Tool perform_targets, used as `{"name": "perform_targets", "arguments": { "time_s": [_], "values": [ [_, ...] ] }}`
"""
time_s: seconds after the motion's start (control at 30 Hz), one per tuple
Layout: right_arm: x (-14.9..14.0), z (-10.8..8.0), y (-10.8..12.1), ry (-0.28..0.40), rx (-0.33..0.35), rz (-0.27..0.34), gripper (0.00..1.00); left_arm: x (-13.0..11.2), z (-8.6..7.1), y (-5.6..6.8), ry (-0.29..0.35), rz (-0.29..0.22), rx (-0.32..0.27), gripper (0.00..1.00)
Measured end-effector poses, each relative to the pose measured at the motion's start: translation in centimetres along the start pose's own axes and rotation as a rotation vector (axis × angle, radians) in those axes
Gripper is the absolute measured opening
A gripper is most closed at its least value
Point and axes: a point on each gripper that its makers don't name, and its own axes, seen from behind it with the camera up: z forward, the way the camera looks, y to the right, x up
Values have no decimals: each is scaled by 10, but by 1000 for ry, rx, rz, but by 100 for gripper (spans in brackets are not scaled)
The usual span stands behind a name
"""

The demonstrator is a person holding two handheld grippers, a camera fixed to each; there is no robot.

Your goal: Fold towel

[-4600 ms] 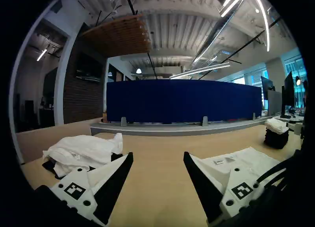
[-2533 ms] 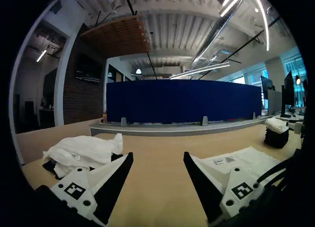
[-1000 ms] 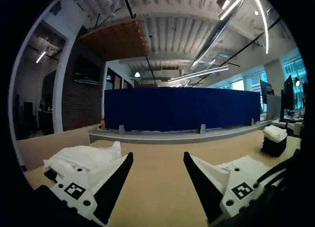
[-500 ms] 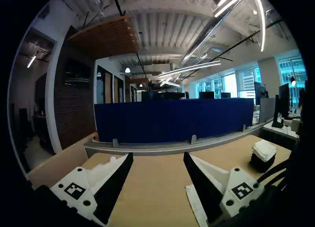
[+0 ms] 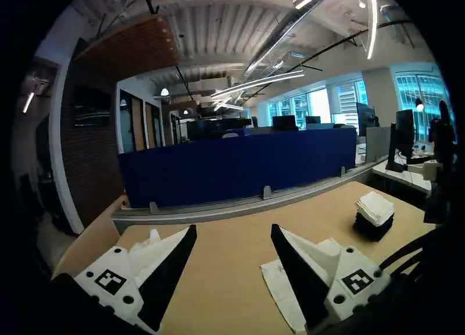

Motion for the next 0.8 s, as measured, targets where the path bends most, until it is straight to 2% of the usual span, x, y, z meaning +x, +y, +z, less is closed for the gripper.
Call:
{"name": "perform_targets", "arguments": {
  "time_s": [0.2,0.43,0.6,0.8],
  "values": [
    [-18,-3,-19,-68,77,-11,99,-17,8,25,-58,32,-94,95],
    [-58,-2,-34,-199,154,-51,100,-59,10,58,-178,65,-210,95],
    [-94,-4,-55,-321,252,-94,100,-103,4,75,-305,106,-288,95],
    [-135,-9,-67,-447,330,-214,100,-155,-17,94,-466,128,-404,95]
  ]
}}
